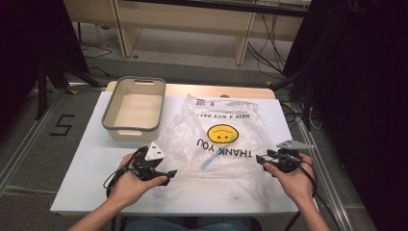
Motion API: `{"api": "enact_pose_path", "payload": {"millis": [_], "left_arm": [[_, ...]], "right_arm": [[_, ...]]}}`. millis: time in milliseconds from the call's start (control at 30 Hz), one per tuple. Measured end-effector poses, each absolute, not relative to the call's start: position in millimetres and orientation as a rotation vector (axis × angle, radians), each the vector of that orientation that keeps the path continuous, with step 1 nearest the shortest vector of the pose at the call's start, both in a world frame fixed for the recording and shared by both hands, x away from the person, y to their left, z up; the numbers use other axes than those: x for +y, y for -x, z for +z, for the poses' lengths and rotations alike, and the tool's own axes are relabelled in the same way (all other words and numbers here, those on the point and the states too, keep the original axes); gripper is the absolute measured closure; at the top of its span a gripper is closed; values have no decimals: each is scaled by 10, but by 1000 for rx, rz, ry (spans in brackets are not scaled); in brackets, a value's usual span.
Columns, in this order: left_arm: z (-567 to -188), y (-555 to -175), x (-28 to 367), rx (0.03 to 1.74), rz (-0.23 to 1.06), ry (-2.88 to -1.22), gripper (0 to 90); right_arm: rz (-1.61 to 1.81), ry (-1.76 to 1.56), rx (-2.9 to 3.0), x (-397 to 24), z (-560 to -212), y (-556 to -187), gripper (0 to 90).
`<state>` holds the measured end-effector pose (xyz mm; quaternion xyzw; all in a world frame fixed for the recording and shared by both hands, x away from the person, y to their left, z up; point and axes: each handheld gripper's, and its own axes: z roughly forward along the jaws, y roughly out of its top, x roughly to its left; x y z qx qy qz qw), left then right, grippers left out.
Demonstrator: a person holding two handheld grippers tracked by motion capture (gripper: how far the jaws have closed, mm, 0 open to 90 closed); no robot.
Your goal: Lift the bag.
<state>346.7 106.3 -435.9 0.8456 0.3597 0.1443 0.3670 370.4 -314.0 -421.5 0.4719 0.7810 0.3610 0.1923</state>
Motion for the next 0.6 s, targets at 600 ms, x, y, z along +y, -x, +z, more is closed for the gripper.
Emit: {"api": "enact_pose_path", "payload": {"millis": [600], "left_arm": [[-4711, -3383, 1066, 979, 249, -2330, 249]], "right_arm": [[991, -1270, 2405, -3129, -4461, -3174, 386]]}}
